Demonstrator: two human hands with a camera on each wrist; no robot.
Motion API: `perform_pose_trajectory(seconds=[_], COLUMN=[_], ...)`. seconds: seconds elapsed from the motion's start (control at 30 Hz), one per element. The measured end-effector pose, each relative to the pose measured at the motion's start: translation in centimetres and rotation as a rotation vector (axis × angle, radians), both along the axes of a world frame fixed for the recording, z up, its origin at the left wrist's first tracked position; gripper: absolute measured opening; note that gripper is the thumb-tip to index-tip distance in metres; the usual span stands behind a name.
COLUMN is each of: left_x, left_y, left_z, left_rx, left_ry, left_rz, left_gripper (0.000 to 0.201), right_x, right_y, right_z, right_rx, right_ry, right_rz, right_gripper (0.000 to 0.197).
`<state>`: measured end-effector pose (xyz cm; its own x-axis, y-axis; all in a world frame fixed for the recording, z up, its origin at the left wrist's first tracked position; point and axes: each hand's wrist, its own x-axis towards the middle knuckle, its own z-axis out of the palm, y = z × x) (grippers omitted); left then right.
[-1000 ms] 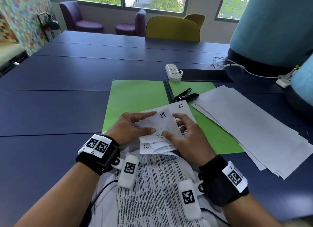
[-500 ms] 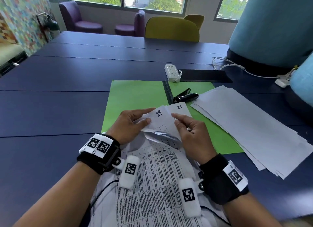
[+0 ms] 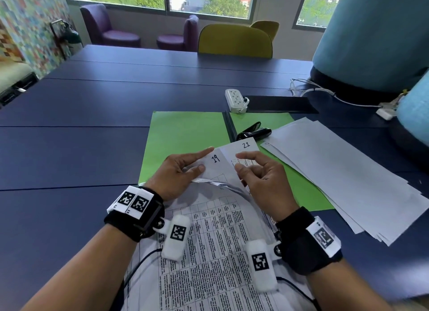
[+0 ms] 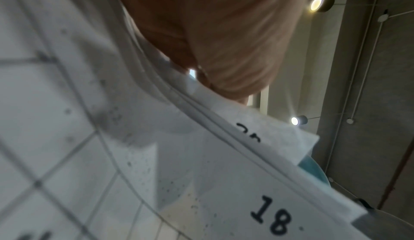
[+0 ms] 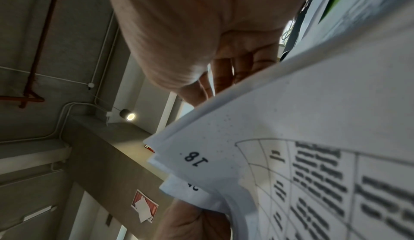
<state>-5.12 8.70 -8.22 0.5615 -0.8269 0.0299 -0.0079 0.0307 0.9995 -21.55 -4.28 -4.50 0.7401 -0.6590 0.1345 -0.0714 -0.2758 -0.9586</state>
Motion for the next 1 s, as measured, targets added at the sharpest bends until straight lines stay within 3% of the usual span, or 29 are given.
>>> perform_pose_trajectory(seconds=[0.2, 0.5, 0.7, 0.9, 0.97, 1.0], left_x=[0.1, -0.1, -0.3, 0.6, 0.7, 0.7], left_y=[0.0, 0.0, 0.0, 0.4, 0.4, 0.5], left_z=[-0.1, 0.0, 0.3, 0.5, 0.3, 0.3], left_rx=[0.001, -0.007, -0.025, 0.137, 0.202, 0.223], left_ry=[-0.018, -0.042, -0.114, -0.318, -0.287, -0.256], left_rz=[0.005, 0.027, 0.041, -0.008, -0.006, -0.006], left_gripper=[0.051, 0.05, 0.055, 0.028, 0.006, 0.015], right_x=[0.5, 1.2, 1.9, 2.4, 2.2, 1.9], right_y=[-0.1, -1.1, -2.4, -3.0, -3.1, -3.0], right_z=[0.0, 0.1, 0.1, -0.5, -0.7, -0.6], right_rx=[0.03, 0.065, -0.093, -0.232, -0.256, -0.263], right_ry=[-0.007, 0.083, 0.241, 0.374, 0.426, 0.46], right_rz=[0.007, -0.011, 0.06, 0.067, 0.1, 0.133], right_gripper=[0.005, 0.014, 0.013, 0.021, 0.026, 0.029])
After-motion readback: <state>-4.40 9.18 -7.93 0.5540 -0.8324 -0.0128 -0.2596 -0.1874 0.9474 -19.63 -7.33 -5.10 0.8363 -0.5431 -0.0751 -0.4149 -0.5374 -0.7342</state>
